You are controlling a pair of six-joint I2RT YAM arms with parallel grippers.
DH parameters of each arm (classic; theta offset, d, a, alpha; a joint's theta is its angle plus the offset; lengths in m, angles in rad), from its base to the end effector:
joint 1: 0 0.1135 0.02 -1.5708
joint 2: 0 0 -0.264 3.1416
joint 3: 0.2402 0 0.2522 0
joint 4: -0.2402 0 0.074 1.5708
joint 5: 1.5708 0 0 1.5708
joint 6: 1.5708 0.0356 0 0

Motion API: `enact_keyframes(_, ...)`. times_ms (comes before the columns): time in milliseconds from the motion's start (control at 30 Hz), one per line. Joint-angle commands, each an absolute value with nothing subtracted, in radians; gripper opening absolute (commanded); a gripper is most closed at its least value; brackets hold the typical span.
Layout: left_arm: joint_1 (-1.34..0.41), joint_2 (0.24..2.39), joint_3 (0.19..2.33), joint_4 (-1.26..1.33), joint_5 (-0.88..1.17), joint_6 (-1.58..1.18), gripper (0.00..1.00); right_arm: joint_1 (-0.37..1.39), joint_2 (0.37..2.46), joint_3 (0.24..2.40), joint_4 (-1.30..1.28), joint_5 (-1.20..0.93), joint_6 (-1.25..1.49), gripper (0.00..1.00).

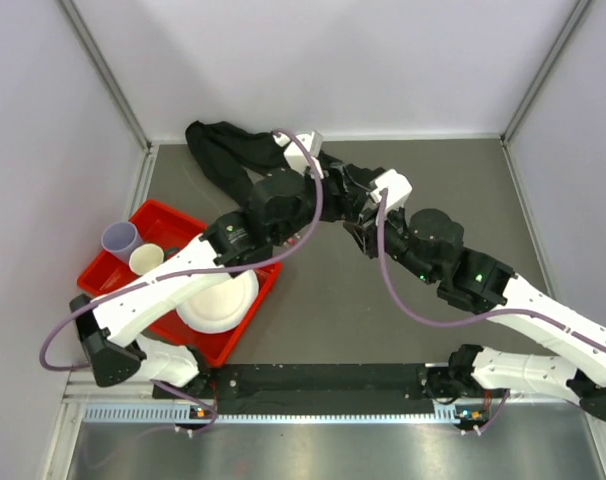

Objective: Paint the nails

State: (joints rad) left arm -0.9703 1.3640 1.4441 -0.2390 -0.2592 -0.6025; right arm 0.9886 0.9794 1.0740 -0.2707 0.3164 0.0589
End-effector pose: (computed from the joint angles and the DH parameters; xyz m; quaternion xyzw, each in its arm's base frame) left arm 0.1839 -0.2524 0.4341 0.0556 0.7572 -0.3859 0.5240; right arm 0.1287 0.1753 0.3966 -0.2489 0.7220 0.2126 0.6096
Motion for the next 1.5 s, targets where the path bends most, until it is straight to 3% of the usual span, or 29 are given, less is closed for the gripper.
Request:
enact_keyframes(0,-0.841,1.229,1.381,-0.089,0.116,-0.563,0.77,0.913,0.934,1.084,-0.212,0.003,0.034,0.00)
enact_keyframes(100,-0.717,1.183,1.367,-0.072,0.372,-0.517,0.78,0.881,0.916,1.075,-0.233,-0.191,0.035,0.00)
enact_keyframes(267,-0.592,1.147,1.278,0.148,0.806,-0.590,0.67,0.802,0.890,1.081,-0.229,-0.432,0.090,0.00)
enact_keyframes(400,-0.546,1.178,1.201,0.398,1.003,-0.747,0.62,0.753,0.874,1.080,-0.180,-0.604,0.158,0.00)
enact_keyframes(533,-0.548,1.224,1.178,0.606,1.118,-0.924,0.63,0.729,0.877,1.083,-0.155,-0.716,0.192,0.00)
enact_keyframes(733,-0.563,1.215,1.157,0.649,1.150,-0.931,0.56,0.721,0.899,1.080,-0.109,-0.744,0.225,0.00)
enact_keyframes(1000,-0.589,1.197,1.154,0.520,1.138,-0.827,0.45,0.703,0.930,1.084,-0.043,-0.795,0.275,0.00)
enact_keyframes(1133,-0.594,1.197,1.172,0.522,1.115,-0.827,0.34,0.703,0.946,1.085,-0.041,-0.792,0.275,0.00)
enact_keyframes(1200,-0.594,1.201,1.202,0.467,1.089,-0.789,0.21,0.703,0.950,1.081,-0.046,-0.775,0.273,0.00)
enact_keyframes(1233,-0.597,1.200,1.215,0.433,1.077,-0.763,0.16,0.703,0.950,1.083,-0.054,-0.746,0.268,0.00)
enact_keyframes(1267,-0.600,1.197,1.229,0.329,1.063,-0.730,0.03,0.701,0.950,1.088,-0.061,-0.723,0.259,0.00)
enact_keyframes(1300,-0.603,1.193,1.259,0.266,0.998,-0.648,0.00,0.703,0.950,1.091,-0.092,-0.697,0.249,0.00)
enact_keyframes(1400,-0.624,1.174,1.315,0.010,0.787,-0.478,0.00,0.703,0.943,1.101,-0.153,-0.519,0.223,0.00)
enact_keyframes(1467,-0.656,1.154,1.336,-0.070,0.625,-0.436,0.00,0.747,0.942,1.115,-0.198,-0.289,0.198,0.00)
